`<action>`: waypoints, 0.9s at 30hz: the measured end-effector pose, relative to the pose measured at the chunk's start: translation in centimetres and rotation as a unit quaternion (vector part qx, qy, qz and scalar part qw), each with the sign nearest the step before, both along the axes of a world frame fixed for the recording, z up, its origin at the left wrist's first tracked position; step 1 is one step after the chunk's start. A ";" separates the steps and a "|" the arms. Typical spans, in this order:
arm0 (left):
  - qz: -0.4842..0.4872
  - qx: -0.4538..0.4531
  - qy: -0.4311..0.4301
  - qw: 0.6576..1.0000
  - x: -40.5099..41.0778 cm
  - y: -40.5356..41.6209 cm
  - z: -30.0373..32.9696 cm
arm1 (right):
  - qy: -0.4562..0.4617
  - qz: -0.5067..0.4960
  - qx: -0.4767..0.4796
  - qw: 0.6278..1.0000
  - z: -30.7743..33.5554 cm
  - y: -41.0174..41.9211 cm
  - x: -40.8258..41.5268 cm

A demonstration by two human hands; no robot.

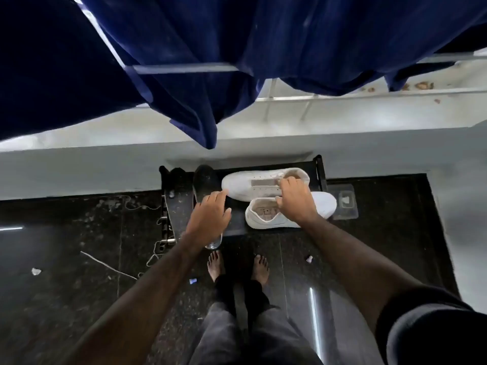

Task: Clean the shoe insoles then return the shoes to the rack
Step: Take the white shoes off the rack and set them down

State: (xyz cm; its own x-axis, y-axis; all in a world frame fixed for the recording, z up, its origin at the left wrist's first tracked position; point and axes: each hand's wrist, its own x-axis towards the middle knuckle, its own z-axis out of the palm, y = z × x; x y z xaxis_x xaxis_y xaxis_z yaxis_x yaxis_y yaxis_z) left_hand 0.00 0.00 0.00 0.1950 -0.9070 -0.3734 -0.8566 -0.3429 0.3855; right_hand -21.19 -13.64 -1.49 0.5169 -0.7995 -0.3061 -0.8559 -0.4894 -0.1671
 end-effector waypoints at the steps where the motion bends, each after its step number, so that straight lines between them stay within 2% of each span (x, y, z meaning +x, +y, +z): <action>1: -0.007 0.010 0.009 1.000 -0.3 -0.6 -0.8 | -0.003 -0.004 0.002 1.000 -0.4 -0.1 -0.1; 7: 0.042 0.077 0.128 0.988 -2.7 -3.4 -3.8 | -0.010 -0.054 0.022 0.998 -2.2 0.1 -0.5; 15: 0.070 0.084 0.179 0.978 -3.9 -4.6 -4.8 | -0.026 -0.095 0.054 0.994 -3.0 -2.3 0.1; 19: 0.114 0.079 0.232 0.963 -3.8 -4.9 -4.5 | -0.085 -0.106 0.026 0.990 -2.0 -3.5 0.1; 23: 0.206 0.070 0.316 0.923 -4.4 -5.0 -2.7 | -0.172 -0.112 0.016 0.979 0.7 -3.9 0.2; 27: 0.305 0.043 0.405 0.861 -5.3 -4.8 -1.0 | -0.251 -0.143 0.015 0.957 2.4 -2.6 0.4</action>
